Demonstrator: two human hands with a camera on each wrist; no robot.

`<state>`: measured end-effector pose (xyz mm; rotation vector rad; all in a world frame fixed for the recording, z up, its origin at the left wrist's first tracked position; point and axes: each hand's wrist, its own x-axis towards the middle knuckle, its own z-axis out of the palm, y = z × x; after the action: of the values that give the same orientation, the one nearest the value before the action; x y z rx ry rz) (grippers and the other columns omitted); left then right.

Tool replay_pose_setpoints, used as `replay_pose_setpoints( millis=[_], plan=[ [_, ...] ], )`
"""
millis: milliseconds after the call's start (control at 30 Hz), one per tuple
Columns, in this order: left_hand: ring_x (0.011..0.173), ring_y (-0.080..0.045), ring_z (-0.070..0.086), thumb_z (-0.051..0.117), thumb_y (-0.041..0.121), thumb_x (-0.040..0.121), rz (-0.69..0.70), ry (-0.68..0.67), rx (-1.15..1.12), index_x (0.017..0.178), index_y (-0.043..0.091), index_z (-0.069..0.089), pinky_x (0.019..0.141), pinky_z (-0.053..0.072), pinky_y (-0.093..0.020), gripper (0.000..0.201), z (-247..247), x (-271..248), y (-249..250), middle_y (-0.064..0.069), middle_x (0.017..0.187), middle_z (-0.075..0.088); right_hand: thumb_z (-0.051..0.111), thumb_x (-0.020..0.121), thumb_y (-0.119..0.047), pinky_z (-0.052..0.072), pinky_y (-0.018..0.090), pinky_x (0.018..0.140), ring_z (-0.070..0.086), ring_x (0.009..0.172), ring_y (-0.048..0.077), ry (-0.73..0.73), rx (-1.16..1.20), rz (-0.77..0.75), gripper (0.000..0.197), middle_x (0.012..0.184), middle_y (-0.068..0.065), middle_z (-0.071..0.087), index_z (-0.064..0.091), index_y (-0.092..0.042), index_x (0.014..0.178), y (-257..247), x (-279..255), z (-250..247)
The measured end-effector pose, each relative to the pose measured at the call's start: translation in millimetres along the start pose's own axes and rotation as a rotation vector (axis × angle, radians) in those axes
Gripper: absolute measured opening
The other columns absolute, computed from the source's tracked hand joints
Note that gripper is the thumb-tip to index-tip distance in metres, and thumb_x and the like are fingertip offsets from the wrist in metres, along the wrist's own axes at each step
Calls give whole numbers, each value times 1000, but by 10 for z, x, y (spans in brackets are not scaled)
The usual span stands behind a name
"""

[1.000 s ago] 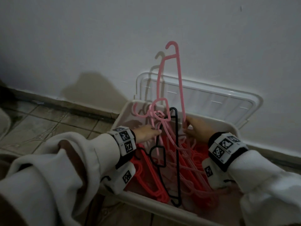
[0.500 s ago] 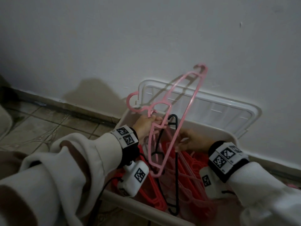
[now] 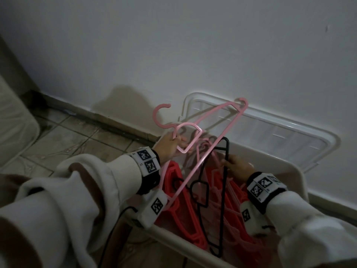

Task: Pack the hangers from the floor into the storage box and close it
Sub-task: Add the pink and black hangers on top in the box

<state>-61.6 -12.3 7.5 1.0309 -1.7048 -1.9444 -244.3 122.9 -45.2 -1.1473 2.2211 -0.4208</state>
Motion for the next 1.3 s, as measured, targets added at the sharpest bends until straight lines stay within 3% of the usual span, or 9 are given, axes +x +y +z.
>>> replay_pose_setpoints(
  millis=[267, 367, 533, 633, 733, 867, 1033, 1167, 1300],
  plan=[
    [38, -4, 60, 25, 2, 100, -17, -10, -71, 85, 2, 44, 44, 49, -12, 25, 77, 1, 72, -13, 72, 55, 36, 99, -17, 50, 27, 61, 56, 60, 21, 225, 303, -147, 8, 63, 1, 56, 44, -16, 95, -107, -212, -155],
    [38, -6, 60, 24, -1, 100, 14, -32, -139, 100, 1, 39, 43, 49, -14, 15, 114, 17, 158, -16, 83, 45, 35, 99, -21, 53, 45, 63, 59, 58, 30, 262, 433, -169, 14, 61, 6, 56, 43, -29, 91, -31, -325, -222],
    [43, -12, 59, 27, -7, 97, 42, -72, -156, 76, 8, 41, 43, 52, -18, 29, 166, 31, 191, -9, 77, 43, 42, 96, -8, 52, 17, 54, 64, 60, 8, 163, 466, -107, 5, 76, 10, 64, 46, -10, 96, 42, -502, -311],
    [44, -14, 59, 28, -9, 96, 21, -50, -127, 76, 8, 41, 43, 51, -17, 29, 206, 37, 155, -9, 79, 44, 48, 92, 1, 53, 15, 57, 64, 76, 23, 118, 417, -85, 20, 101, 27, 63, 45, -5, 111, 106, -510, -223],
    [45, -15, 61, 27, -4, 98, -11, -20, -148, 79, 6, 42, 47, 54, -22, 25, 188, 64, 112, -6, 70, 58, 44, 94, 1, 52, 16, 56, 60, 69, 18, 93, 393, -108, 29, 88, 17, 64, 39, 7, 122, 63, -492, -142],
    [41, -9, 62, 25, 1, 100, -33, -36, -148, 83, 2, 43, 50, 54, -19, 25, 145, 37, 117, -15, 73, 61, 47, 94, -11, 56, 39, 75, 66, 78, 22, 115, 240, -193, 27, 82, -8, 63, 47, -16, 121, -41, -412, -110],
    [39, -7, 61, 29, -3, 98, -29, -12, -186, 127, -10, 40, 46, 52, -16, 32, 100, 24, 144, -20, 90, 46, 43, 95, -2, 52, 19, 58, 65, 59, 6, 137, 433, -291, 32, 74, -1, 63, 43, -25, 116, -192, -394, -133],
    [34, -9, 58, 29, -4, 97, -15, -24, -212, 81, 3, 44, 41, 50, -16, 23, 62, 1, 203, -18, 80, 45, 40, 94, 5, 53, 20, 51, 58, 56, 14, 217, 616, -230, 30, 69, 7, 54, 43, -24, 101, -186, -374, -168],
    [36, -10, 60, 28, -1, 98, -28, -23, -199, 77, 6, 42, 42, 51, -17, 27, 48, 43, 154, -20, 78, 47, 36, 96, 3, 49, 27, 44, 55, 39, 18, 453, 718, -122, 30, 61, 6, 54, 42, -25, 86, -7, -384, -332]
  ],
)
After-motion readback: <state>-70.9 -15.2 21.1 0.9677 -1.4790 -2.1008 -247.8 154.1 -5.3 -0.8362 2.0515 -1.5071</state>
